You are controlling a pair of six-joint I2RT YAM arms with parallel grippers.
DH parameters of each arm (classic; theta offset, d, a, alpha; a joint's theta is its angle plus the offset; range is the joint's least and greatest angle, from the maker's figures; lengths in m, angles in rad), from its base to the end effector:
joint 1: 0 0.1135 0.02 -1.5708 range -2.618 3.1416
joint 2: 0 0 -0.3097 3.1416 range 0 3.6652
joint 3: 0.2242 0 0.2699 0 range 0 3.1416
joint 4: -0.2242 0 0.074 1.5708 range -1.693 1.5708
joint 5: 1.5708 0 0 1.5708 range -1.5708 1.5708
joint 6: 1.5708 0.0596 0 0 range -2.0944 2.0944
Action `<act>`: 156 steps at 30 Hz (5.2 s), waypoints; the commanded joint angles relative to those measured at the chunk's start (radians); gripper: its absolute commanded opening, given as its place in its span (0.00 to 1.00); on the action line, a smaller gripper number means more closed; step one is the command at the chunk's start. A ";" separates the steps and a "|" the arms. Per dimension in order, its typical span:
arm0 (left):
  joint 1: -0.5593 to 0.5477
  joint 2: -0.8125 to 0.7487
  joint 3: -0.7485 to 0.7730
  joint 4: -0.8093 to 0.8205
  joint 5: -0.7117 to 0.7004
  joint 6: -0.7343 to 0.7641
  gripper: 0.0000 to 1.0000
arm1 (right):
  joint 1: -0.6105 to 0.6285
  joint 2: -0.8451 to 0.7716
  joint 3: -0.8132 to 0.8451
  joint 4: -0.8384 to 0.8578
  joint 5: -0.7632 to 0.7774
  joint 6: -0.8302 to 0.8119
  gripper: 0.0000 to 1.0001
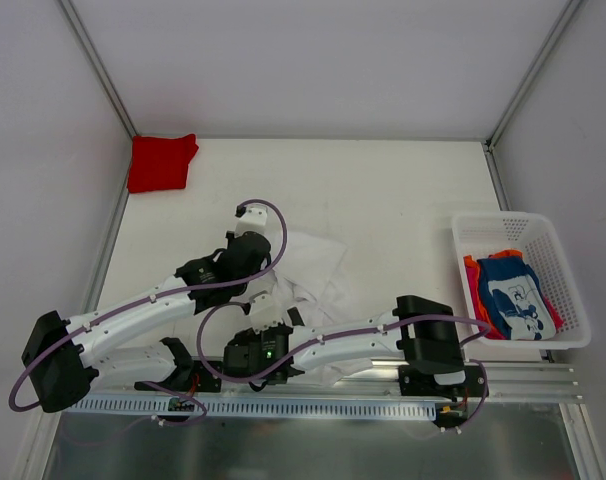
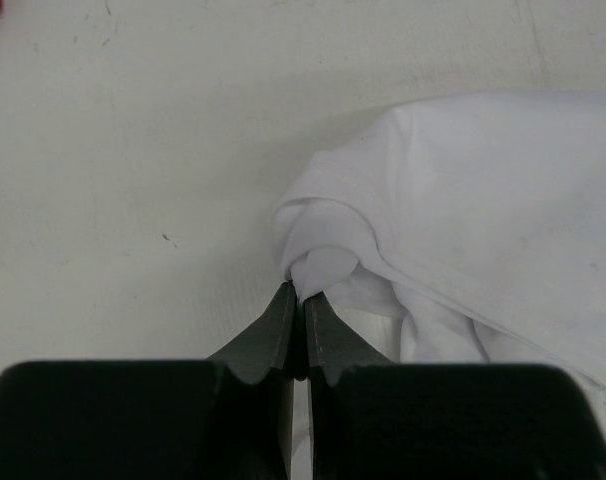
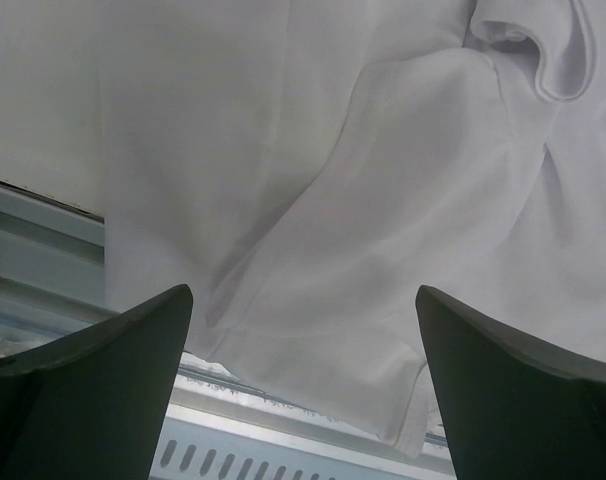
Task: Fold and stack the t-shirts
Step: Flatten the tshirt out
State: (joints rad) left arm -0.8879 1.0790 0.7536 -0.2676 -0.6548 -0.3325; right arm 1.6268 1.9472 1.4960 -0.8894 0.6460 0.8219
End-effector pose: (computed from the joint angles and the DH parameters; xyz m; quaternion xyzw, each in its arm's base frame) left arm 0.1814 -0.1655 0.2915 0.0839 0.8453 -0.0222 0.5271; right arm 0.0121 0.4259 0.2224 -0.3354 0.8810 -0.0046 0.3336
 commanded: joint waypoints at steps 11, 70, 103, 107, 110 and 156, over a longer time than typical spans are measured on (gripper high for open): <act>0.000 -0.005 -0.008 0.028 0.001 0.000 0.00 | -0.019 -0.019 -0.095 0.064 -0.032 0.014 0.87; -0.106 0.331 0.092 0.447 0.597 -0.165 0.99 | 0.082 -0.522 -0.471 -0.471 0.115 0.554 0.01; -0.460 0.286 -0.047 0.042 0.045 -0.640 0.97 | 0.076 -0.545 -0.519 -0.503 0.113 0.600 0.01; -0.517 0.398 -0.013 0.044 -0.072 -0.677 0.97 | 0.076 -0.548 -0.519 -0.503 0.113 0.599 0.00; -0.562 0.455 0.029 0.042 -0.173 -0.678 0.97 | 0.076 -0.541 -0.520 -0.503 0.106 0.599 0.01; -0.428 0.671 0.067 0.047 -0.322 -0.652 0.95 | 0.096 -0.580 -0.566 -0.519 0.093 0.638 0.00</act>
State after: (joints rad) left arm -1.3312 1.7287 0.8459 -0.1627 -0.9520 -0.9562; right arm 1.7126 1.4059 0.9005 -1.3281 0.6933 1.4250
